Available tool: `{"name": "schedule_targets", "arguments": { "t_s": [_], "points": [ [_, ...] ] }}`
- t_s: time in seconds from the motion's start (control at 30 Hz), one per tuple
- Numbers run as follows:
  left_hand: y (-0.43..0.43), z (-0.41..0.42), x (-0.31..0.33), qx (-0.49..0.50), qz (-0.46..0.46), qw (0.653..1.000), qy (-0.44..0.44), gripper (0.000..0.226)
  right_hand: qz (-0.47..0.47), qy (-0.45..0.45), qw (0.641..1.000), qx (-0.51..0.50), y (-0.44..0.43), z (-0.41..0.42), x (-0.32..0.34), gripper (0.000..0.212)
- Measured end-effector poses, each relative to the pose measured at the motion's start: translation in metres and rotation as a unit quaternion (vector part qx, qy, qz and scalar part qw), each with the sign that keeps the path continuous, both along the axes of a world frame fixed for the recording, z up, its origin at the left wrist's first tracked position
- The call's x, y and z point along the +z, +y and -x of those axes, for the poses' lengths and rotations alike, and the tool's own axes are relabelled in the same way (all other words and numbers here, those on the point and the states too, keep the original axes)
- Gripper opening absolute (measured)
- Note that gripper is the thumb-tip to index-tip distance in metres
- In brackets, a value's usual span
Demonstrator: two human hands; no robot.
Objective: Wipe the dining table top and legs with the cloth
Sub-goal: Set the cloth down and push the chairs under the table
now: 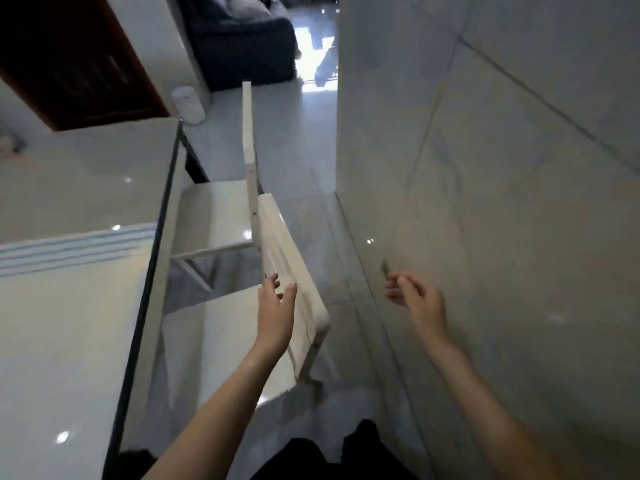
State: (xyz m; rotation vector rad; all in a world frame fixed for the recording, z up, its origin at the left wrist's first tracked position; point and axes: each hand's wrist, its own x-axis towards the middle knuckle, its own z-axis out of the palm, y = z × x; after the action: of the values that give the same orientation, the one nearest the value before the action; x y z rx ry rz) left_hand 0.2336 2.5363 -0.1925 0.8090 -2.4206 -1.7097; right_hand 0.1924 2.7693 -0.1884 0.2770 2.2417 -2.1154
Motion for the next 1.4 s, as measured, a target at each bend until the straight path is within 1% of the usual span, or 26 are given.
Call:
{"name": "schedule_targets", "arguments": {
  "t_s": [0.07, 0.1, 0.2, 0.27, 0.33, 0.4, 0.43, 0.5, 0.57, 0.63, 0.67, 0.7, 0.8, 0.97, 1.0, 1.03, 1.07, 1.13, 1.17, 1.2, 1.23, 1.3, 1.33, 1.4],
  "points": [
    [0.01, 0.014, -0.003, 0.055, -0.008, 0.998, -0.026, 0.065, -0.017, 0.02, 0.998, 0.064, -0.019, 0.04, 0.011, 0.023],
    [0.015, 0.02, -0.006, 0.08, -0.022, 0.996, -0.04, 0.067, -0.027, 0.03, 0.995, 0.094, -0.03, 0.057, 0.016, 0.023],
    [0.037, 0.034, -0.009, 0.105, -0.038, 0.993, -0.048, 0.063, -0.066, 0.05, 0.977, 0.195, -0.069, 0.1, 0.02, 0.02],
    [0.047, 0.04, -0.014, 0.114, -0.013, 0.992, -0.047, 0.064, -0.134, 0.067, 0.956, 0.253, -0.095, 0.123, 0.015, 0.013],
    [0.052, 0.043, -0.019, 0.137, 0.007, 0.989, -0.056, 0.064, -0.205, 0.088, 0.927, 0.303, -0.119, 0.141, 0.009, 0.015],
    [0.053, 0.046, -0.024, 0.148, 0.02, 0.986, -0.067, 0.064, -0.246, 0.13, 0.892, 0.356, -0.143, 0.155, 0.005, 0.021],
    [0.053, 0.046, -0.026, 0.15, 0.024, 0.986, -0.076, 0.065, -0.265, 0.157, 0.867, 0.392, -0.154, 0.161, 0.003, 0.024],
    [0.052, 0.045, -0.029, 0.146, 0.037, 0.985, -0.086, 0.068, -0.325, 0.226, 0.794, 0.461, -0.172, 0.174, -0.002, 0.03],
    [0.051, 0.046, -0.031, 0.138, 0.047, 0.985, -0.088, 0.069, -0.378, 0.317, 0.699, 0.519, -0.185, 0.186, -0.008, 0.031],
    [0.051, 0.045, -0.032, 0.129, 0.049, 0.986, -0.088, 0.069, -0.421, 0.429, 0.586, 0.544, -0.196, 0.198, -0.015, 0.029],
    [0.05, 0.045, -0.032, 0.127, 0.055, 0.987, -0.086, 0.068, -0.436, 0.473, 0.536, 0.547, -0.201, 0.203, -0.018, 0.033],
    [0.05, 0.046, -0.033, 0.129, 0.066, 0.986, -0.083, 0.065, -0.443, 0.49, 0.502, 0.558, -0.207, 0.208, -0.018, 0.036],
    [0.049, 0.046, -0.032, 0.13, 0.08, 0.985, -0.075, 0.055, -0.406, 0.526, 0.45, 0.596, -0.224, 0.223, -0.017, 0.037],
    [0.053, 0.048, -0.028, 0.165, 0.068, 0.981, -0.082, 0.05, -0.353, 0.559, 0.349, 0.664, -0.254, 0.249, -0.022, 0.038],
    [0.052, 0.049, -0.026, 0.167, 0.064, 0.98, -0.089, 0.048, -0.342, 0.559, 0.337, 0.676, -0.26, 0.253, -0.023, 0.038],
    [0.051, 0.05, -0.023, 0.165, 0.069, 0.978, -0.106, 0.047, -0.332, 0.554, 0.335, 0.686, -0.265, 0.257, -0.024, 0.039],
    [0.051, 0.049, -0.02, 0.156, 0.093, 0.973, -0.139, 0.047, -0.327, 0.548, 0.344, 0.689, -0.268, 0.259, -0.026, 0.039],
    [0.053, 0.052, -0.011, 0.178, 0.218, 0.94, -0.194, 0.045, -0.326, 0.546, 0.373, 0.675, -0.267, 0.261, -0.033, 0.038],
    [0.058, 0.053, -0.009, 0.201, 0.255, 0.923, -0.206, 0.043, -0.327, 0.548, 0.382, 0.668, -0.266, 0.261, -0.036, 0.038],
    [0.062, 0.056, -0.006, 0.224, 0.268, 0.912, -0.215, 0.034, -0.327, 0.552, 0.388, 0.662, -0.265, 0.261, -0.039, 0.038],
    [0.067, 0.061, -0.007, 0.22, 0.265, 0.911, -0.228, 0.021, -0.325, 0.557, 0.39, 0.657, -0.265, 0.262, -0.041, 0.038],
    [0.071, 0.064, -0.016, 0.182, 0.317, 0.892, -0.266, 0.01, -0.32, 0.57, 0.393, 0.646, -0.265, 0.262, -0.044, 0.037],
    [0.069, 0.064, -0.016, 0.169, 0.328, 0.886, -0.283, 0.013, -0.318, 0.576, 0.396, 0.641, -0.267, 0.262, -0.044, 0.037],
    [0.065, 0.063, -0.022, 0.146, 0.379, 0.865, -0.293, 0.031, -0.312, 0.586, 0.404, 0.63, -0.269, 0.26, -0.045, 0.034]
  ]
}}
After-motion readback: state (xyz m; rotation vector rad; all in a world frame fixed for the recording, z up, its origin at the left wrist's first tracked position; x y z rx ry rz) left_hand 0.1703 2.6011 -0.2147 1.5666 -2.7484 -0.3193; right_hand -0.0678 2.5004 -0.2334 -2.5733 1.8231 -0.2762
